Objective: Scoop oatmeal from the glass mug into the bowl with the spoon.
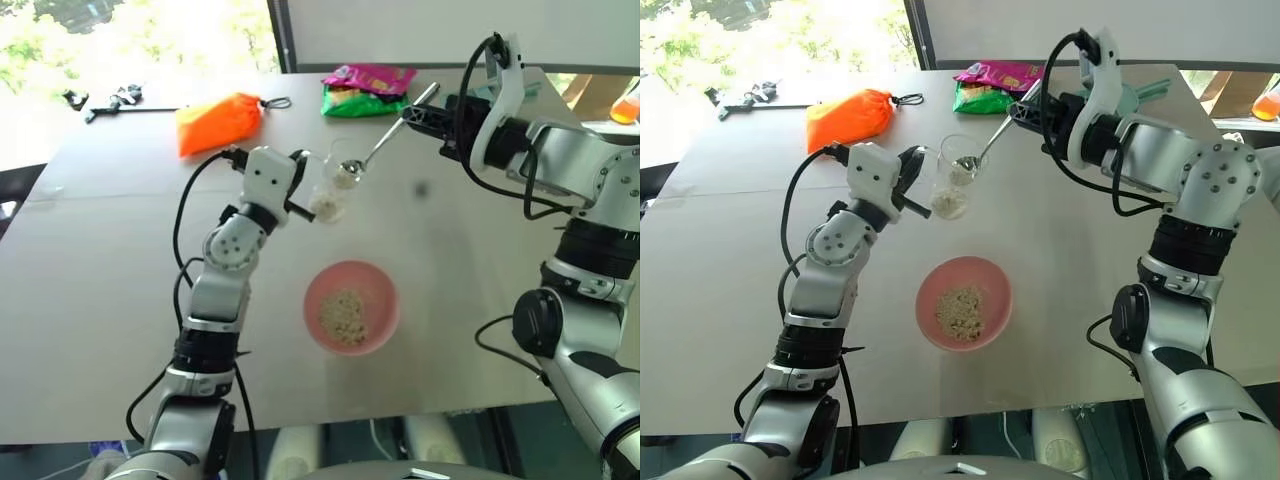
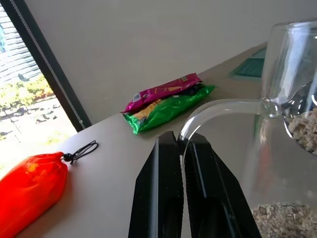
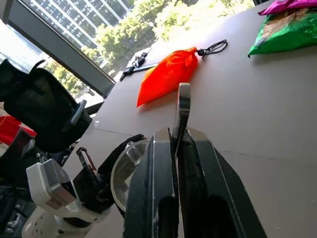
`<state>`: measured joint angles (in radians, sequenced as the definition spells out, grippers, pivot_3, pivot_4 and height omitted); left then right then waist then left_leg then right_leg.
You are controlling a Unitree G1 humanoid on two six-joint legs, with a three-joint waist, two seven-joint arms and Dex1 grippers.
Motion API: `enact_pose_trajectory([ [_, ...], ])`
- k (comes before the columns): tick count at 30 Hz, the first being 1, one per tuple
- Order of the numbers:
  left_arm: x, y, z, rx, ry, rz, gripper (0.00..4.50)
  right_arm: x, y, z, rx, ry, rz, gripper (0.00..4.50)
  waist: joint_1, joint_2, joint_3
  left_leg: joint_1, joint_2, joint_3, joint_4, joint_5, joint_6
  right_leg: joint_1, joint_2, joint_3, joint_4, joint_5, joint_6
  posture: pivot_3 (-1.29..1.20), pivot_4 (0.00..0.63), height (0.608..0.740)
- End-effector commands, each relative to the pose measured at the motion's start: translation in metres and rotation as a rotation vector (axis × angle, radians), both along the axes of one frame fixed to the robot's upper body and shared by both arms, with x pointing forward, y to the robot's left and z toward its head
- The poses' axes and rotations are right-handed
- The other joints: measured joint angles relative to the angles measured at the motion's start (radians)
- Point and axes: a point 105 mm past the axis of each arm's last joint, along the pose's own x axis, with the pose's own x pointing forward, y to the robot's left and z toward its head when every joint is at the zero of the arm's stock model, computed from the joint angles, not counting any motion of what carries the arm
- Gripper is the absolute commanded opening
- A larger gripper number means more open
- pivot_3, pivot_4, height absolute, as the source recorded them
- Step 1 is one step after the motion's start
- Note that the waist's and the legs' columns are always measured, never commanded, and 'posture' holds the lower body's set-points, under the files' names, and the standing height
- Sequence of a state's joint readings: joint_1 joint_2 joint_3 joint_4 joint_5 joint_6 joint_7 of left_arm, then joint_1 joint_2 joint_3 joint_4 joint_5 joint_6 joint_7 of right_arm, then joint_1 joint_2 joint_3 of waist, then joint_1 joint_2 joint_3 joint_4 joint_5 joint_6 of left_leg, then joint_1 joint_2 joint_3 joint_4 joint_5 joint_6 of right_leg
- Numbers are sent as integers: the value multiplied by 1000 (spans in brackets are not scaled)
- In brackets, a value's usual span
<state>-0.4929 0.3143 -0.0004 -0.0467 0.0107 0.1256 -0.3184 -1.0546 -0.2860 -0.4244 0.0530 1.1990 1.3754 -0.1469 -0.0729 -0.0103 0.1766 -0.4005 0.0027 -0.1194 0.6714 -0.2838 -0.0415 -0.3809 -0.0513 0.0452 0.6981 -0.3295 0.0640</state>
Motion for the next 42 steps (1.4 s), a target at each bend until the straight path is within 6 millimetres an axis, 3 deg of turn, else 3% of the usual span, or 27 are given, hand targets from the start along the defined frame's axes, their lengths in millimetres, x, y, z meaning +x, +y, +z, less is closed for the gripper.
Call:
enact_pose_trajectory([
  [1, -6, 5, 19, -27, -80, 10, 40, 0, -14, 11, 68, -11, -34, 0, 0, 0, 0, 0, 0, 0, 0, 0, 0, 0, 0, 0, 0, 0, 0, 0, 150, 740],
  [9, -10, 7, 11, 8, -75, -6, 40, -3, -18, 17, 147, 33, -22, 0, 1, 0, 0, 0, 0, 1, 0, 0, 0, 0, 0, 0, 0, 0, 0, 0, 150, 740],
  [28, -23, 6, 19, 100, -147, -84, 40, -22, -26, 14, 262, 138, -42, 0, 1, 0, 0, 0, 0, 1, 0, 0, 0, 0, 0, 1, 0, 0, 0, 0, 150, 740],
  [42, -35, 5, 19, 175, -172, -203, 40, -39, -28, 9, 300, 86, -48, 0, 1, 0, 0, 0, 1, 1, 0, 0, 0, 0, 0, 1, -1, 0, 0, 0, 150, 740],
])
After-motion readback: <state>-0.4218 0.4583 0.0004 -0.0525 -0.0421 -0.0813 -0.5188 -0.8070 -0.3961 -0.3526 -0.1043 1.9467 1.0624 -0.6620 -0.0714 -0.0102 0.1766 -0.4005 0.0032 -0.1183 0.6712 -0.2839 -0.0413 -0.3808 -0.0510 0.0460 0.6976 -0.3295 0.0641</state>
